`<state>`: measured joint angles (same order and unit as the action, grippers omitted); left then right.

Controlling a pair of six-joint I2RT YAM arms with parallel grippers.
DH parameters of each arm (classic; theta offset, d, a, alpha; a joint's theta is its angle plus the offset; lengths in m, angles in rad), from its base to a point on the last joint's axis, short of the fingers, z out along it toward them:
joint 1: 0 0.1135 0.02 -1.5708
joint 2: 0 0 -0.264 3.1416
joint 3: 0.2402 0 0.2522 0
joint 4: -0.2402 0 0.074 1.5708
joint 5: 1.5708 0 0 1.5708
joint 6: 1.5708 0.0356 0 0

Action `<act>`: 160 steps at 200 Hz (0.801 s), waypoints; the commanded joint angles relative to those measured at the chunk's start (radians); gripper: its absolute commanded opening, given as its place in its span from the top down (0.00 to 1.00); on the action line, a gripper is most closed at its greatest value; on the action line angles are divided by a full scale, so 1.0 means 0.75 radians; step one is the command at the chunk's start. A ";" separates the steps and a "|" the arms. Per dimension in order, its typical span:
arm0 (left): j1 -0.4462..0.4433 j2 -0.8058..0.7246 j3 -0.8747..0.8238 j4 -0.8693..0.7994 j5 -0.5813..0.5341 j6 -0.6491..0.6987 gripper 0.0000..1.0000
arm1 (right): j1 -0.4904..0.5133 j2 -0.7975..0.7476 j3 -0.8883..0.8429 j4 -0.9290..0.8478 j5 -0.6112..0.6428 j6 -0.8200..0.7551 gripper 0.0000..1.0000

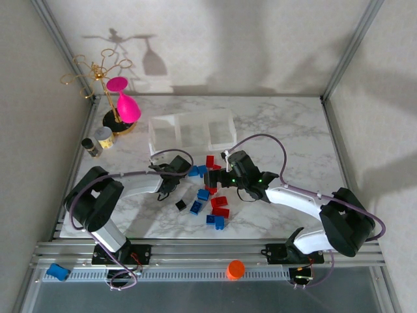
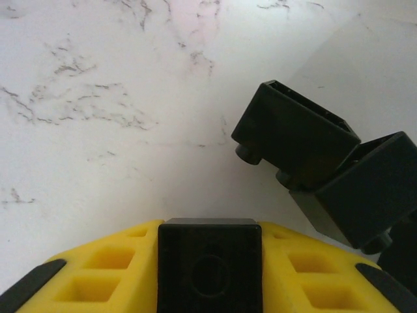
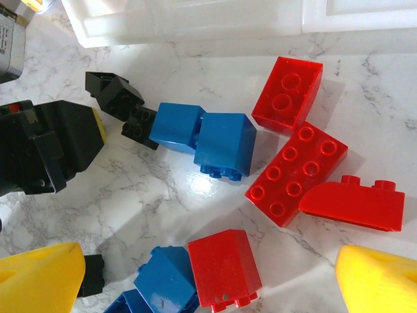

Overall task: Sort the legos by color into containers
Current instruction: Pick up the lego from the center of the table, then place the lego in the container.

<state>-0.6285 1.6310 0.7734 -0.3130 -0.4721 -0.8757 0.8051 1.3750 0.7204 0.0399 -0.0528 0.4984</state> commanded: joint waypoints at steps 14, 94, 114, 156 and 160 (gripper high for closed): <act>-0.009 -0.161 -0.035 -0.095 -0.038 -0.003 0.72 | 0.011 -0.011 0.052 -0.010 0.001 0.002 0.01; 0.108 -0.211 0.306 -0.148 -0.061 0.259 0.70 | 0.007 0.001 0.136 -0.009 0.103 0.012 0.01; 0.163 -0.135 0.405 -0.097 -0.043 0.344 0.69 | -0.006 0.001 0.157 -0.003 0.129 0.019 0.01; 0.274 0.072 0.613 -0.031 -0.008 0.458 0.68 | -0.030 0.006 0.185 0.010 0.137 0.024 0.01; 0.280 0.094 0.636 -0.034 -0.020 0.469 0.68 | -0.032 0.008 0.185 0.010 0.136 0.023 0.01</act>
<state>-0.4431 1.6226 1.1614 -0.3538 -0.4675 -0.6178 0.7940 1.3746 0.8280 0.0376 0.0246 0.5068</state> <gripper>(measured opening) 0.333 0.988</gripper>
